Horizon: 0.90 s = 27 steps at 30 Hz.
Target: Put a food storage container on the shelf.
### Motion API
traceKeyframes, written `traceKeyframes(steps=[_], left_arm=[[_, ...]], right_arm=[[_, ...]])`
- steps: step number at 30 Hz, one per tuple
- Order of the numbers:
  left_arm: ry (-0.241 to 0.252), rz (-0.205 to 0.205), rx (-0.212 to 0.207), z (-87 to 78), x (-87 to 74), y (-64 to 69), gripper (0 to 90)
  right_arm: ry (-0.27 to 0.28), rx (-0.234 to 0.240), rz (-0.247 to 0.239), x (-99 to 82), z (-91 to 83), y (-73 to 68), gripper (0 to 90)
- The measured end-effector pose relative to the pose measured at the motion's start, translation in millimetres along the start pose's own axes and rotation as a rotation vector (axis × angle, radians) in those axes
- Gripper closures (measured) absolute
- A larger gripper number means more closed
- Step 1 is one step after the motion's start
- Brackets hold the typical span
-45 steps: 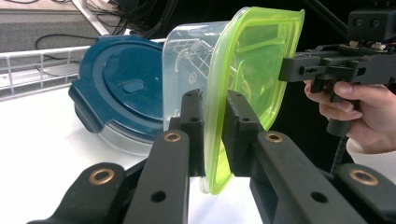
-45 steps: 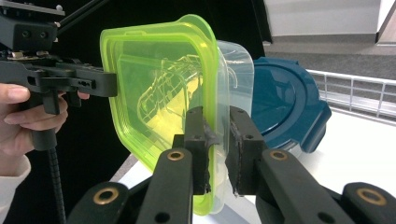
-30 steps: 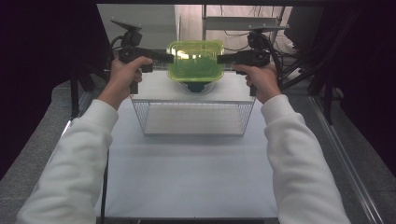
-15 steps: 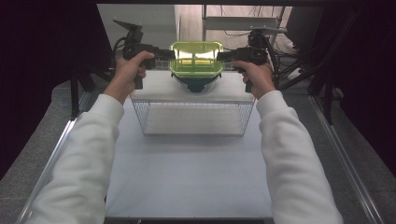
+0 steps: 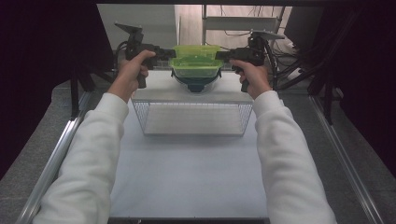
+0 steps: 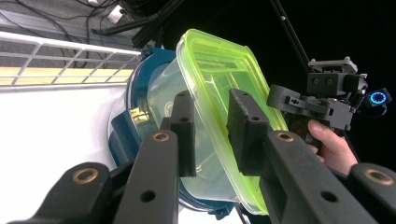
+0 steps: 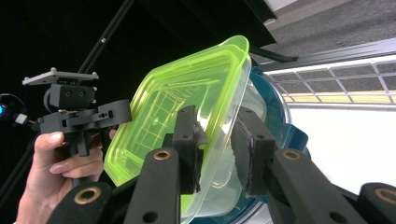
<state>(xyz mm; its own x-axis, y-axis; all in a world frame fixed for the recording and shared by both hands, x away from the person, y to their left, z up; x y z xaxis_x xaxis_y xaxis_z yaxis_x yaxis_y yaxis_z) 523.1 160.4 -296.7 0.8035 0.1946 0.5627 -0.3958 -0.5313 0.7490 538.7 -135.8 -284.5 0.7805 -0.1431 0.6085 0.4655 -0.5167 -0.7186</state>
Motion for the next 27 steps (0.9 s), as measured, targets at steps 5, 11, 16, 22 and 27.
traceKeyframes(steps=[5, 11, 16, 22, 27], left_arm=[[0.008, 0.027, 0.056, 4.2, -0.9, 0.1, 60.1], [0.102, 0.065, 0.081, -1.2, 1.9, 4.9, 30.9], [0.105, 0.126, 0.071, -9.6, -1.9, 12.6, 27.9], [0.076, 0.184, 0.094, -16.7, -8.0, 18.6, 26.6], [0.063, 0.225, 0.13, -24.0, -14.1, 24.2, 24.5]], right_arm=[[0.02, 0.01, -0.014, -2.4, 2.2, 0.5, 57.8], [0.142, 0.002, -0.039, -0.8, -3.1, 1.3, 30.0], [0.149, 0.014, -0.111, -0.6, -17.9, -1.7, 29.1], [0.104, -0.002, -0.183, -8.2, -31.2, -4.8, 29.4], [0.069, 0.013, -0.231, -13.8, -37.5, -10.5, 28.4]])
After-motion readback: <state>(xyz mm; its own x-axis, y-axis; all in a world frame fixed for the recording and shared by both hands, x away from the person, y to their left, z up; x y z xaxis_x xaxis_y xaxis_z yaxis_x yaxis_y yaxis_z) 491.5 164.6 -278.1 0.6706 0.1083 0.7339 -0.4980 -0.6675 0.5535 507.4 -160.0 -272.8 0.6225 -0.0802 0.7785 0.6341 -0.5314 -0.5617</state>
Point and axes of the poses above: each handheld gripper's, and its own axes: z roughly forward along the jaws, x roughly out of its top, y roughly to its right, the point moved 4 cm from there along z, roughly forward along the jaws, and after that the axes turned 3 degrees about x, right-handed, at the moved point
